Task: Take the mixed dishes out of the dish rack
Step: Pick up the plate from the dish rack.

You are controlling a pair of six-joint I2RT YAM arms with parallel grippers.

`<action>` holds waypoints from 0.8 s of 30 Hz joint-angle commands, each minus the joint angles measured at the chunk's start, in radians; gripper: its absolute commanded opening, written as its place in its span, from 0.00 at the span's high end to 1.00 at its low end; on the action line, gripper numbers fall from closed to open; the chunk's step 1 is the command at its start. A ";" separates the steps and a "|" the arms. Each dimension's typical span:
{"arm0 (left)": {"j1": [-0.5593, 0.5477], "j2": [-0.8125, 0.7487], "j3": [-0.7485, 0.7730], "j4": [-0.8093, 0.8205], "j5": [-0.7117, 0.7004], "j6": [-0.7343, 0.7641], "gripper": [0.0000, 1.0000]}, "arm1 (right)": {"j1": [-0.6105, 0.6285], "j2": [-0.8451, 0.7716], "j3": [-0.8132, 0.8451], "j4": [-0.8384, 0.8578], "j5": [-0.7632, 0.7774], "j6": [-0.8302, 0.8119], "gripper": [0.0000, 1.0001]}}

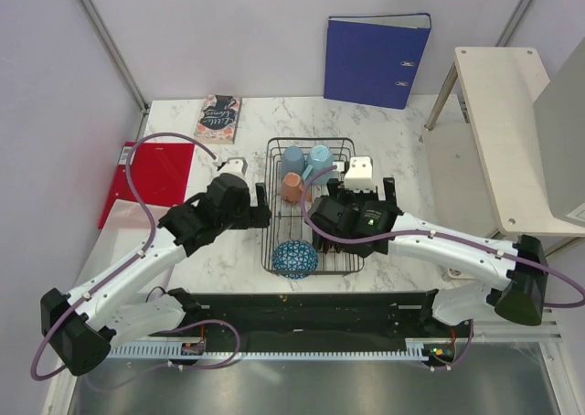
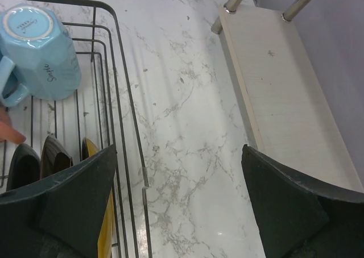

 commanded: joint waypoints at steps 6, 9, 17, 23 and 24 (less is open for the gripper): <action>0.003 -0.026 0.001 0.003 -0.024 -0.017 0.01 | 0.010 -0.233 -0.121 0.312 -0.113 -0.267 0.02; 0.003 -0.021 -0.002 0.003 -0.018 -0.023 0.01 | 0.010 -0.242 -0.130 0.315 -0.143 -0.342 0.02; 0.001 -0.026 -0.002 -0.002 -0.015 -0.029 0.01 | 0.010 -0.158 -0.070 0.167 -0.103 -0.275 0.12; 0.003 0.000 -0.004 -0.002 -0.024 -0.062 0.01 | 0.010 -0.126 -0.040 0.052 -0.115 -0.192 0.33; 0.003 0.005 -0.004 -0.002 -0.024 -0.063 0.01 | 0.010 -0.124 -0.035 0.045 -0.124 -0.183 0.33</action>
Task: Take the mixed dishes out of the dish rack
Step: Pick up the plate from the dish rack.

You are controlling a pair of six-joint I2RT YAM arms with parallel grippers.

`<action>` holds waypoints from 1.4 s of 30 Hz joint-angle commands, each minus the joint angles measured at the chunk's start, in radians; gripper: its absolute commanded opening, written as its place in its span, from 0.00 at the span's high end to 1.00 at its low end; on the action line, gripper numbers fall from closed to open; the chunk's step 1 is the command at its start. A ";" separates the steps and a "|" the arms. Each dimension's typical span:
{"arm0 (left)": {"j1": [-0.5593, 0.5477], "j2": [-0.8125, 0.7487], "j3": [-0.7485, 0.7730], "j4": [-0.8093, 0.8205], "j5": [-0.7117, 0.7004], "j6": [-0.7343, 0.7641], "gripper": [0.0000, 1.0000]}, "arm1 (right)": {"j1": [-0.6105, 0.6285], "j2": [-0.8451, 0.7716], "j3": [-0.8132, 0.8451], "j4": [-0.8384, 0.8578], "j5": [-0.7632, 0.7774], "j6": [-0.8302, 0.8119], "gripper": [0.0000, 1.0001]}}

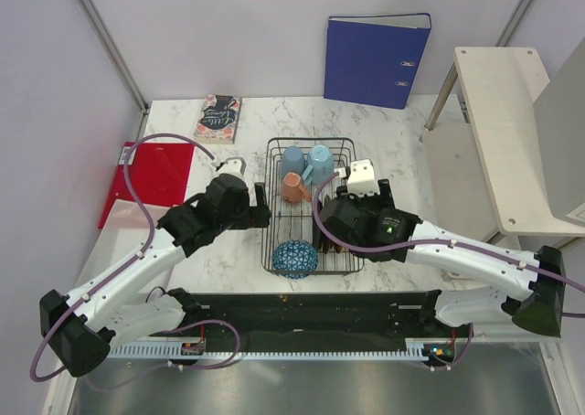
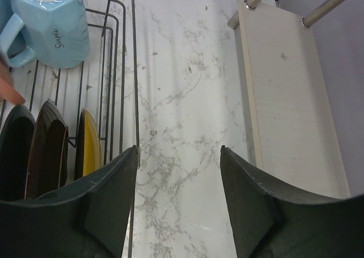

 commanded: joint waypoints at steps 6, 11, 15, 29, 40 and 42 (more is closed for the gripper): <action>0.001 0.049 0.003 0.004 -0.019 -0.054 0.01 | 0.005 0.032 0.047 -0.085 -0.099 0.067 0.33; 0.003 0.050 -0.002 0.004 -0.008 -0.057 0.01 | 0.005 0.046 0.049 -0.045 -0.150 0.060 0.32; 0.001 0.043 -0.005 0.004 0.000 -0.059 0.01 | 0.005 0.052 0.064 -0.007 -0.181 0.038 0.32; 0.001 0.035 -0.027 0.004 0.015 -0.077 0.01 | 0.005 0.109 0.035 0.068 -0.261 0.027 0.33; 0.001 0.067 -0.034 0.005 0.023 -0.087 0.01 | 0.006 0.159 0.004 0.067 -0.255 0.050 0.37; 0.003 0.070 -0.034 0.004 0.027 -0.087 0.01 | 0.005 0.167 -0.003 0.075 -0.253 0.052 0.39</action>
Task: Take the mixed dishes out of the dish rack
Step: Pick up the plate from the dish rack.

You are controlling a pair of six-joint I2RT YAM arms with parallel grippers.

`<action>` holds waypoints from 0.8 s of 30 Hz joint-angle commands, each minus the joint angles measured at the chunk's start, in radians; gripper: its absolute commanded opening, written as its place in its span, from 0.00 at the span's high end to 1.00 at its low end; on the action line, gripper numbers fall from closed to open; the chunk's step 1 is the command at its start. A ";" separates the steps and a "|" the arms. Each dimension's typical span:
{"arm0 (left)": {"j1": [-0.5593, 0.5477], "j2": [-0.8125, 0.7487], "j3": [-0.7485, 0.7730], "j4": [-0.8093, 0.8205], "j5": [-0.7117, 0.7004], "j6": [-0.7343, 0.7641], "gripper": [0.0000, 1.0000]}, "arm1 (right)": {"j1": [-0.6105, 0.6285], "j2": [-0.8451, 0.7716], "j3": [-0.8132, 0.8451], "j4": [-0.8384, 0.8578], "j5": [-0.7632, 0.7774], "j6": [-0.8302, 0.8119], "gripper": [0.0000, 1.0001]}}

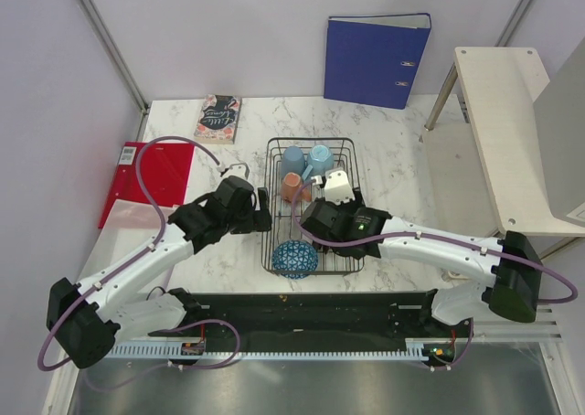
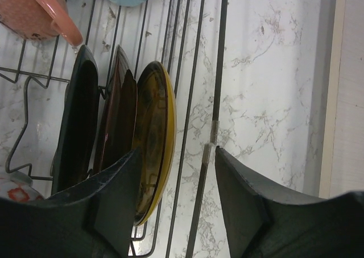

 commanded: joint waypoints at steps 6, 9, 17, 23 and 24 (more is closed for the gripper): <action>0.003 0.010 -0.011 0.014 0.031 -0.041 0.01 | 0.006 0.029 -0.034 0.042 -0.004 0.016 0.39; 0.001 0.005 -0.014 0.016 0.034 -0.045 0.01 | 0.006 0.035 -0.046 0.057 -0.005 0.016 0.41; 0.001 -0.004 -0.021 0.025 0.049 -0.048 0.01 | 0.006 0.042 -0.071 0.091 -0.023 0.015 0.63; 0.001 -0.004 -0.026 0.033 0.054 -0.050 0.01 | 0.006 0.035 -0.066 0.093 -0.022 0.008 0.80; 0.001 -0.004 -0.024 0.033 0.054 -0.050 0.01 | 0.004 0.033 -0.065 0.086 -0.020 0.010 0.81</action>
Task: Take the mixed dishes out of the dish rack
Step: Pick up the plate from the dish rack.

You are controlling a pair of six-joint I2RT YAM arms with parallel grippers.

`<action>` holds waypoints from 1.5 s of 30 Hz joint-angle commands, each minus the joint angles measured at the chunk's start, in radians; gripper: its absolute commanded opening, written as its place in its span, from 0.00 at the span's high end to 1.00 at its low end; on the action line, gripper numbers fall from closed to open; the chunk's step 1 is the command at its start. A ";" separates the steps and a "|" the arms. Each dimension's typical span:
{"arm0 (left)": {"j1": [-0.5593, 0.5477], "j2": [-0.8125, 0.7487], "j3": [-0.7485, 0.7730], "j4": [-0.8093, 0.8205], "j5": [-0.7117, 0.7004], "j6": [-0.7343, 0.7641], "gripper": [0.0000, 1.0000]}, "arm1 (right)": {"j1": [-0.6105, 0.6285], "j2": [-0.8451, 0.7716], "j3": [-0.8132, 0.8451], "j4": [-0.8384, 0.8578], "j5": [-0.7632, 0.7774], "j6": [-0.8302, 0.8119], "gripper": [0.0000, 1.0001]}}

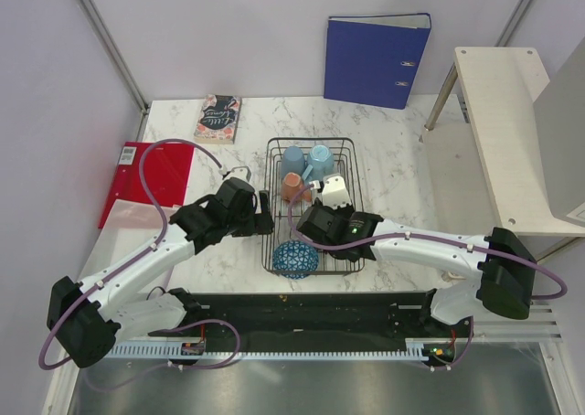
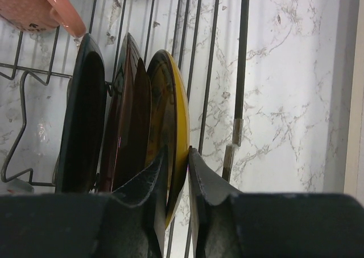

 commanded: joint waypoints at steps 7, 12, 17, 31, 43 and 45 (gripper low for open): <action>0.001 -0.018 -0.012 0.033 0.008 -0.035 0.01 | 0.008 -0.029 0.044 -0.045 0.004 -0.016 1.00; 0.001 -0.016 -0.009 0.033 0.005 -0.033 0.01 | 0.009 -0.040 0.106 -0.100 0.019 -0.044 1.00; 0.003 -0.016 -0.011 0.034 0.002 -0.033 0.01 | 0.017 -0.042 0.178 -0.162 0.041 -0.064 1.00; 0.001 -0.016 -0.006 0.034 0.002 -0.035 0.01 | 0.023 -0.075 0.291 -0.284 0.027 -0.088 1.00; 0.001 -0.024 -0.001 0.034 0.013 -0.044 0.01 | 0.025 -0.163 0.317 -0.290 -0.034 -0.068 1.00; 0.001 -0.026 -0.001 0.033 0.013 -0.046 0.01 | 0.024 -0.169 0.320 -0.298 -0.036 -0.058 1.00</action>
